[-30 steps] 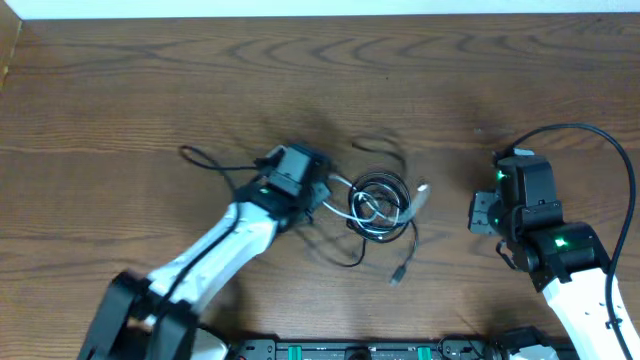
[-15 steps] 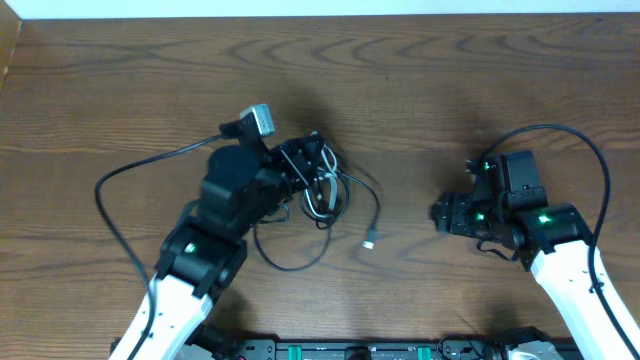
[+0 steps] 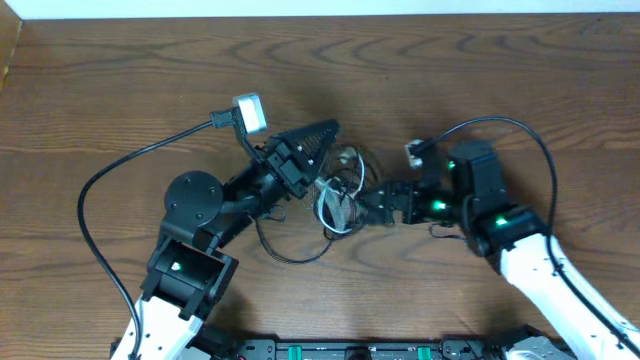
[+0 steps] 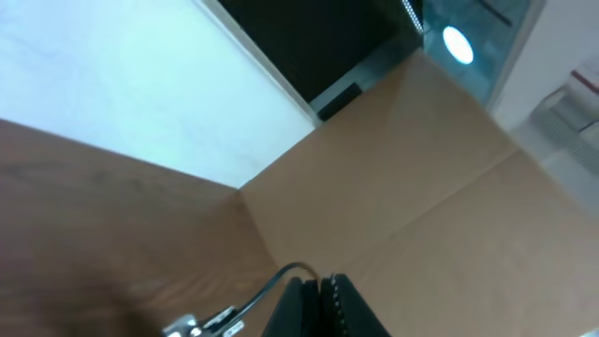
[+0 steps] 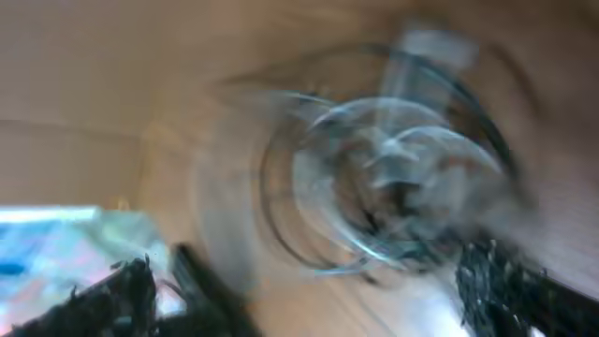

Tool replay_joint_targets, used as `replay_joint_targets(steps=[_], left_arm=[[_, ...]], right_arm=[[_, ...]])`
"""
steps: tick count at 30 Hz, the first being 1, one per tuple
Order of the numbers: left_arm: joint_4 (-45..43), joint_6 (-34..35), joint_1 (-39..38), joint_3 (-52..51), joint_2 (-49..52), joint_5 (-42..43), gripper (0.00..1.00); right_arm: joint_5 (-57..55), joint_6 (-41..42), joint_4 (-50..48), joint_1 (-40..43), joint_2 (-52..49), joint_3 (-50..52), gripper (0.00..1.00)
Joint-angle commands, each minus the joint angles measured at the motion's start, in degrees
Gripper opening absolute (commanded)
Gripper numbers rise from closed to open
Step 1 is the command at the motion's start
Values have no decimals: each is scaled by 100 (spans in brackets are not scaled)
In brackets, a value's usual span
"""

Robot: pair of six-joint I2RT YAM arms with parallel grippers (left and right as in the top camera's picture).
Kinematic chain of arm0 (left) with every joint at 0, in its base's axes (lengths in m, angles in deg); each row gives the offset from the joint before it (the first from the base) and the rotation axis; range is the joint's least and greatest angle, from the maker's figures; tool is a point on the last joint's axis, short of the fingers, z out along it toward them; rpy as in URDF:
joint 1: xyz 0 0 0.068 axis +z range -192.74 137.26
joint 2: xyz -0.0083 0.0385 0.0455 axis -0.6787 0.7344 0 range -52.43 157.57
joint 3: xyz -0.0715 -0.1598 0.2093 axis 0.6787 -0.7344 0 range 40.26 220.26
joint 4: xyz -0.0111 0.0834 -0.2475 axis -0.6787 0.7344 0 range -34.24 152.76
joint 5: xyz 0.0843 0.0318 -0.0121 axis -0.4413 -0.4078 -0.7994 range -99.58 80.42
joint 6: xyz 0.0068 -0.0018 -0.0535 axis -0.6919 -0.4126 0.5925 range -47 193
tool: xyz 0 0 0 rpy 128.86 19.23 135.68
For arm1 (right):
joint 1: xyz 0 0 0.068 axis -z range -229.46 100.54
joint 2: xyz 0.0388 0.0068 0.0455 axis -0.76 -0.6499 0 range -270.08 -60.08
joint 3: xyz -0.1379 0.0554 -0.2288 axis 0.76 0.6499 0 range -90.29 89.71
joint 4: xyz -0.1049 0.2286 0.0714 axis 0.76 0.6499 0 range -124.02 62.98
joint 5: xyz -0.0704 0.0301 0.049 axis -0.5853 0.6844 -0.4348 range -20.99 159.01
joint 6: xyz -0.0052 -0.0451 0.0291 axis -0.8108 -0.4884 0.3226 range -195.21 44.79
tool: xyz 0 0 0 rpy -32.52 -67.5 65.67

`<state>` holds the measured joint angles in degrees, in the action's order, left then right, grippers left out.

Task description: Untangle cables

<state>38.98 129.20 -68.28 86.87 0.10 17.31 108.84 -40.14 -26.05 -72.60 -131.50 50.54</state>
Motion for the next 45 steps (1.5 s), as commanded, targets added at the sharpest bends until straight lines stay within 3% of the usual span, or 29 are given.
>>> replay_joint_targets(steps=[1,5,8,13,16,18,19,23,26,35,37,41,43,45], left_arm=[[-212,595,24,11,146,92,8],[-691,1123,24,11,280,92,8],[-846,942,24,11,304,101,8],[844,109,24,11,323,-81,9],[2100,-15,24,11,348,-721,31],[2771,-31,24,11,402,-1099,52],[3032,-31,24,11,455,-1193,57],[3458,-109,-81,11,861,-1209,70],[3375,-409,-321,11,1394,-1386,71],[2981,-520,-772,11,3154,-2444,68],[2800,-518,-772,11,3397,-2444,54],[2516,-520,-769,11,3694,-2472,15],[2476,-522,-765,11,3703,-2653,8],[2476,-522,-761,13,3622,-2872,8]], right_arm=[[-33,1117,-863,-540,-52,214,99],[-1753,1480,-850,-1054,-151,216,99],[-3294,1453,-378,-1394,-304,216,99],[-3595,697,-68,-1456,-332,216,99],[-4164,632,291,-1366,-151,201,99],[-4494,739,647,-1228,133,201,99],[-4623,809,841,-1152,297,201,99],[-5073,861,1644,-817,1019,201,99],[-5193,861,2199,-564,1576,201,99],[-5171,863,3331,-299,2771,201,99],[-5171,863,3438,-299,2850,201,99],[-5158,866,3508,-299,2820,201,99],[-5112,863,3512,-299,2756,203,99],[-5101,863,3510,-299,2625,219,99]])
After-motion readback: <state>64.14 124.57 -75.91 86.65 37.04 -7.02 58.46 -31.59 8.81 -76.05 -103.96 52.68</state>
